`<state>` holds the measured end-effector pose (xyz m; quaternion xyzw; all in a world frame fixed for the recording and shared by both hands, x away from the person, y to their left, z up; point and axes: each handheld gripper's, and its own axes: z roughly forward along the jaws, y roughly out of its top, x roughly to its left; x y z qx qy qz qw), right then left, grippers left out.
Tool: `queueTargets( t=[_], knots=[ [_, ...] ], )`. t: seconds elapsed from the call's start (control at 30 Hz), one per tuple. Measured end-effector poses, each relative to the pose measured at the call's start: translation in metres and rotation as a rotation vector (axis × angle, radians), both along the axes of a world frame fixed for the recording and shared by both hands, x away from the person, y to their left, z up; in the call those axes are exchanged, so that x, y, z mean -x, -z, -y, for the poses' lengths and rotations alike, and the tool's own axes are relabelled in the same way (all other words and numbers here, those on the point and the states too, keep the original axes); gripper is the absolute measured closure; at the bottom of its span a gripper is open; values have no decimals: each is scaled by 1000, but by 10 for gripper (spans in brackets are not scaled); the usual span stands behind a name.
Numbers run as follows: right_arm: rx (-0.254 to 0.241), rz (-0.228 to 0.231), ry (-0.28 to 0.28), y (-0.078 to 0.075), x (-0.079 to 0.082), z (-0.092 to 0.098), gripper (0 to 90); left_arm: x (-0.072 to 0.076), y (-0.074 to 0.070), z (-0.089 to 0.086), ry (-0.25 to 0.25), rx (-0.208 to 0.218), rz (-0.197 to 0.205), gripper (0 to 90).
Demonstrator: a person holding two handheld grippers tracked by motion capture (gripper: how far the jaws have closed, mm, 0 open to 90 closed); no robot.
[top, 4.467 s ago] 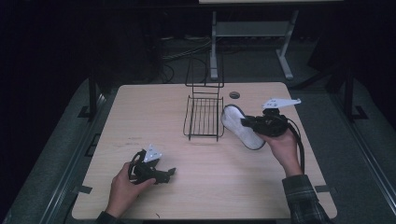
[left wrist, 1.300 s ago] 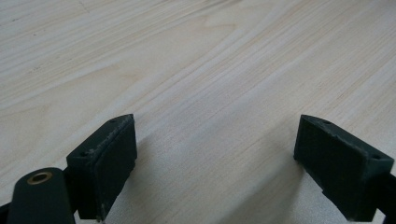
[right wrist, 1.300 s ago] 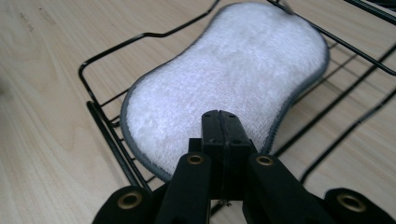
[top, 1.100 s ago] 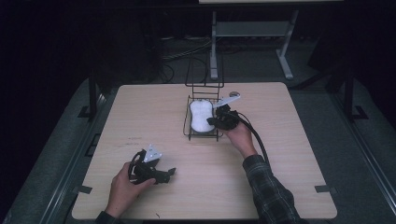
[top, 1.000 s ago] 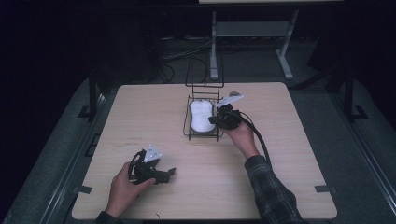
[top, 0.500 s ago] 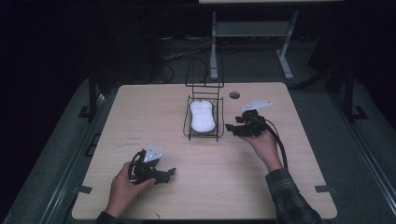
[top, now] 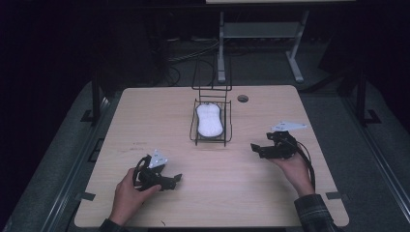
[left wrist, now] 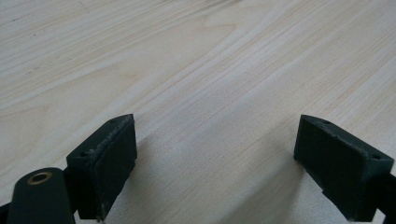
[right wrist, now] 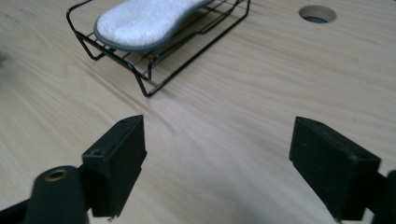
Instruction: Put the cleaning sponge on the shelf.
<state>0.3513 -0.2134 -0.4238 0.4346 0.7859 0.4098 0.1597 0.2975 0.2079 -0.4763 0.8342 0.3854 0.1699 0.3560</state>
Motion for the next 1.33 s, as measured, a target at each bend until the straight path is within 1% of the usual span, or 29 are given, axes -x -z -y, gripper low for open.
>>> queueTargets(
  t=[0.1, 0.13, 0.17, 0.23, 0.3, 0.4, 0.5, 0.57, 0.67, 0.73, 0.87, 0.9, 1.07, 1.33],
  knots=[
    [0, -9, 12, 2, 10, 8, 139, 0, 0, 0, 0, 0, 0, 123],
    [14, -5, 29, 4, 14, 10, 138, 0, 0, 0, 0, 0, 0, 123],
    [24, -12, 32, 5, 18, 12, 132, 0, 0, 0, 0, 0, 0, 124],
    [19, -22, 35, 9, 26, 18, 96, 0, 0, 0, 0, 0, 0, 124],
    [19, -15, 44, 12, 35, 24, 79, 0, 0, 0, 0, -1, 0, 124],
    [10, -3, 71, 18, 48, 34, 74, 0, 0, 0, 0, -1, 0, 124],
    [8, -2, 82, 24, 61, 42, 74, 0, 0, 0, -1, 1, 1, 124],
    [10, -13, 89, 28, 67, 47, 74, 0, 0, 0, -1, 1, 1, 123],
    [31, -30, 111, 38, 76, 55, 74, 0, 0, 0, -1, 1, 1, 123],
    [50, -34, 124, 42, 81, 58, 74, 0, 0, 0, -1, 2, 1, 123],
    [65, -55, 138, 51, 87, 63, 74, 0, 0, 0, -2, 2, 1, 123],
    [69, -58, 135, 53, 89, 64, 74, 0, 0, 0, -2, 2, 1, 123],
    [122, -61, 130, 59, 90, 61, 60, 0, 0, 0, -1, 2, 1, 123],
    [127, -59, 127, 59, 89, 60, 58, 0, 0, 0, -2, 2, 1, 124]
  ],
)
